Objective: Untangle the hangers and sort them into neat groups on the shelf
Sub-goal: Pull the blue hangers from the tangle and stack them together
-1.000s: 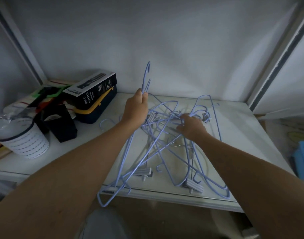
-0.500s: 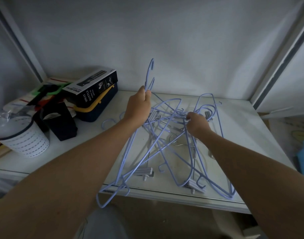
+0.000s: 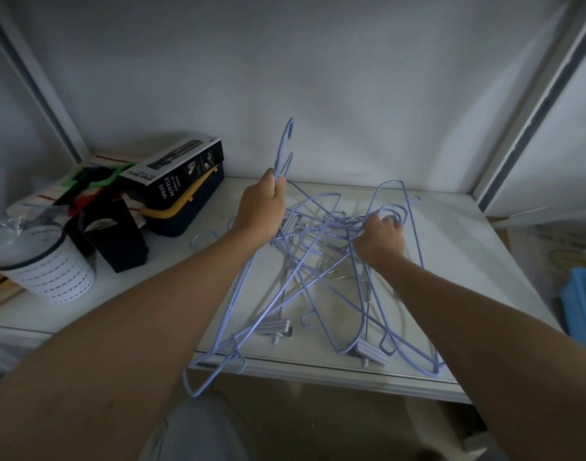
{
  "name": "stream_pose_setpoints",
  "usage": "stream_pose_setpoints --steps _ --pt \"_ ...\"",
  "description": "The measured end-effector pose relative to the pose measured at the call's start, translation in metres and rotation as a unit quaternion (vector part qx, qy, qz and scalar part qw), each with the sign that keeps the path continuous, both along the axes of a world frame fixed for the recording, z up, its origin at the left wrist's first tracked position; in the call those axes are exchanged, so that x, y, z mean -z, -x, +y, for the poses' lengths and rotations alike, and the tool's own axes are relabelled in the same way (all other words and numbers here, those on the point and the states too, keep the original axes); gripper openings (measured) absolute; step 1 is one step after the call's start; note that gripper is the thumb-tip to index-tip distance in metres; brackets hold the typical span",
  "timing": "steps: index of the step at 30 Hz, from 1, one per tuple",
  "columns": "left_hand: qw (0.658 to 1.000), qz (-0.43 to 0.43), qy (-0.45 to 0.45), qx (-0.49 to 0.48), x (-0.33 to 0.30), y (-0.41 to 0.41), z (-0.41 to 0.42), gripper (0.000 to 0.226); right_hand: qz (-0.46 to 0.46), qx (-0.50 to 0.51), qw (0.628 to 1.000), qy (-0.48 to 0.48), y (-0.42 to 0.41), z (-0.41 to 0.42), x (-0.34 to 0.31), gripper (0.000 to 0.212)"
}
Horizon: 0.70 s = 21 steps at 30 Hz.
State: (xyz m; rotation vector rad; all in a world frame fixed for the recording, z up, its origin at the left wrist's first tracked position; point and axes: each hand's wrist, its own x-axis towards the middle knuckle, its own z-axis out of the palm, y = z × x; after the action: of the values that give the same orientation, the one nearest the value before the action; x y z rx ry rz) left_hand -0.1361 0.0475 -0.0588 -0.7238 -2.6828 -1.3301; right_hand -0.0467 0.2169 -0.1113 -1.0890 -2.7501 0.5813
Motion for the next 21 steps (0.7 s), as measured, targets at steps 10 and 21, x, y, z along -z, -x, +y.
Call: stream_pose_setpoints --steps 10,21 --pt "0.998 0.022 0.025 -0.049 -0.011 0.021 -0.054 0.029 -0.041 -0.237 0.97 -0.016 0.066 -0.097 0.005 0.041" --pt "0.994 -0.023 0.003 -0.104 0.005 0.047 -0.122 0.024 -0.091 -0.26 0.961 0.008 0.123 -0.162 0.029 0.043"
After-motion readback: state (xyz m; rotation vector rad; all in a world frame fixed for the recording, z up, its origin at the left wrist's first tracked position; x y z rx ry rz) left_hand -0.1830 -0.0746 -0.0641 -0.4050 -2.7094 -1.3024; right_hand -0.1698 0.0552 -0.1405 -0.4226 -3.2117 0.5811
